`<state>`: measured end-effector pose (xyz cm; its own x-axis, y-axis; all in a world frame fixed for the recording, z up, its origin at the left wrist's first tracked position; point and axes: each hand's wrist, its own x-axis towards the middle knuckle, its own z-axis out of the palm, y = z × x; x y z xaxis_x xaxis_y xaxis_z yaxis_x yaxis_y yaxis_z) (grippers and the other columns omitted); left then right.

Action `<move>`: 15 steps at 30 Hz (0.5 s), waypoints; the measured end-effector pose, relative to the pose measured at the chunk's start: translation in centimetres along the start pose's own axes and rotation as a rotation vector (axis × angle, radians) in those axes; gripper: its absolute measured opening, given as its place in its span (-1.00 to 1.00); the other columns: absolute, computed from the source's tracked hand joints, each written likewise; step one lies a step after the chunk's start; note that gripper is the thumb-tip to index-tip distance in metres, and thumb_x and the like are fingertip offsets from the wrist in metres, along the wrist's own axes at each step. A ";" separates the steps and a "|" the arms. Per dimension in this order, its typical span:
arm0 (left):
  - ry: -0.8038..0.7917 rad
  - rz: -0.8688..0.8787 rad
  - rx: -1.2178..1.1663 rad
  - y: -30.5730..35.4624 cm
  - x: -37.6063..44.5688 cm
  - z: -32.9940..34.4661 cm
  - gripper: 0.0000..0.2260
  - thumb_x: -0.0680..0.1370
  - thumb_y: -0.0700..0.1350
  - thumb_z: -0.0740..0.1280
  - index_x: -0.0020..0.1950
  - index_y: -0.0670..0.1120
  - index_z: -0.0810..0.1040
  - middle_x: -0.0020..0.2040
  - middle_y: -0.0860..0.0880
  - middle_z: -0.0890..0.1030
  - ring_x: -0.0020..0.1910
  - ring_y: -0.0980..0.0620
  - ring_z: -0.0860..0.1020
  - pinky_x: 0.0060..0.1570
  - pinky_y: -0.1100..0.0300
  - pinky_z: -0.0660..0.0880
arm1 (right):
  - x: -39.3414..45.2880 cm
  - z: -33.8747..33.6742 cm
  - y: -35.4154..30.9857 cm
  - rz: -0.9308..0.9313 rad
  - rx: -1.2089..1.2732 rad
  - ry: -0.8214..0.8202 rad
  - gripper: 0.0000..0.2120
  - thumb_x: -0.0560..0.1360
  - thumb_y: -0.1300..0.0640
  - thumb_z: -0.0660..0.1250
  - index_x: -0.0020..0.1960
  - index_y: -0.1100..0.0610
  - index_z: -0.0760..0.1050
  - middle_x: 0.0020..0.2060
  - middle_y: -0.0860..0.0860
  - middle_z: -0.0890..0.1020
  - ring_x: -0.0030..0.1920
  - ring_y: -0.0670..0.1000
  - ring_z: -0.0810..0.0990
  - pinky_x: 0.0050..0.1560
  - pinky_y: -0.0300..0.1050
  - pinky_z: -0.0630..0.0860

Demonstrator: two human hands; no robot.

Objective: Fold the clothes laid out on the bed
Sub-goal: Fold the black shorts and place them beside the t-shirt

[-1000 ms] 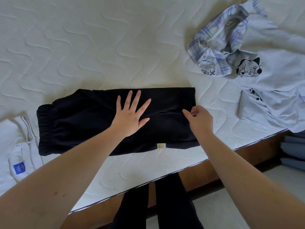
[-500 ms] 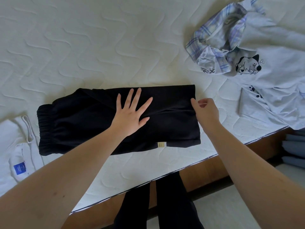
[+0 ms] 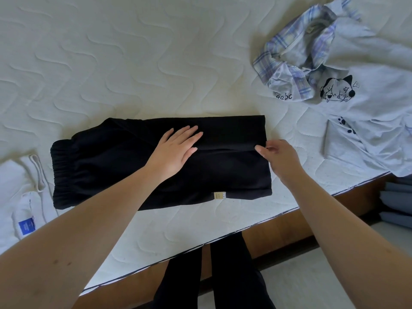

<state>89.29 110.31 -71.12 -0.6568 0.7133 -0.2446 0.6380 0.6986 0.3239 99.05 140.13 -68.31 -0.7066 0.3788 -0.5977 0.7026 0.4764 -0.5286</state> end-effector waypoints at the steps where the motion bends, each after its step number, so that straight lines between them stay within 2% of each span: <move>1: 0.000 0.009 0.019 -0.1 0.0 0.1 -0.54 0.67 0.06 0.02 0.57 0.01 0.20 0.56 0.01 0.23 0.55 0.01 0.17 0.51 -0.02 0.09 | -0.1 -0.3 -0.1 0.008 0.076 -0.001 -0.79 0.52 -0.14 0.35 -0.04 0.00 0.58 -0.06 -0.05 0.64 -0.04 -0.04 0.59 -0.10 -0.21 0.42; 4: -0.013 0.059 0.158 -0.5 -0.3 0.8 -0.44 0.63 0.10 0.12 0.60 0.00 0.07 0.59 -0.02 0.16 0.56 -0.03 0.15 0.50 -0.07 0.10 | -0.1 -1.0 0.0 0.045 0.226 -0.013 -0.80 0.52 -0.14 0.35 -0.11 -0.02 0.53 -0.22 -0.13 0.59 -0.17 -0.12 0.54 -0.14 -0.24 0.38; 7: 0.028 0.060 0.245 -0.9 -0.8 1.4 -0.36 0.61 0.11 0.14 0.62 0.00 -0.04 0.61 -0.06 0.07 0.57 -0.09 0.08 0.50 -0.15 0.06 | 0.4 -1.1 0.1 0.055 0.212 -0.027 -0.74 0.52 -0.15 0.34 -0.04 0.06 0.54 -0.20 -0.09 0.59 -0.17 -0.10 0.52 -0.13 -0.23 0.40; 9: 0.057 0.056 0.279 -1.3 -1.2 1.7 -0.35 0.60 0.08 0.16 0.62 0.01 -0.07 0.62 -0.08 0.00 0.58 -0.13 0.04 0.50 -0.21 0.03 | 0.8 -1.1 -0.1 0.049 0.149 -0.003 -0.76 0.51 -0.11 0.37 -0.05 0.07 0.53 -0.19 -0.09 0.59 -0.17 -0.11 0.53 -0.17 -0.25 0.39; 12: 0.064 0.076 0.307 -1.5 -2.0 1.5 -0.36 0.58 0.02 0.14 0.62 0.05 -0.04 0.62 -0.09 -0.04 0.58 -0.16 0.02 0.48 -0.26 -0.01 | 0.9 -0.9 -0.3 0.014 0.054 0.049 -0.84 0.50 -0.04 0.39 -0.05 0.03 0.52 -0.19 -0.18 0.58 -0.17 -0.19 0.51 -0.21 -0.33 0.34; 15: 0.090 0.067 0.265 -1.1 -2.1 0.6 -0.44 0.59 0.02 0.08 0.60 0.06 0.08 0.61 -0.08 0.02 0.57 -0.15 0.06 0.48 -0.26 0.00 | 0.6 -0.7 0.0 0.034 0.171 0.097 -0.83 0.48 -0.09 0.41 -0.12 -0.01 0.52 -0.26 -0.17 0.58 -0.26 -0.18 0.51 -0.24 -0.29 0.35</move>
<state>90.23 108.12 -71.54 -0.6352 0.7587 -0.1444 0.7561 0.6490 0.0839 98.51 140.93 -68.23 -0.6809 0.4709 -0.5609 0.7248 0.3231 -0.6085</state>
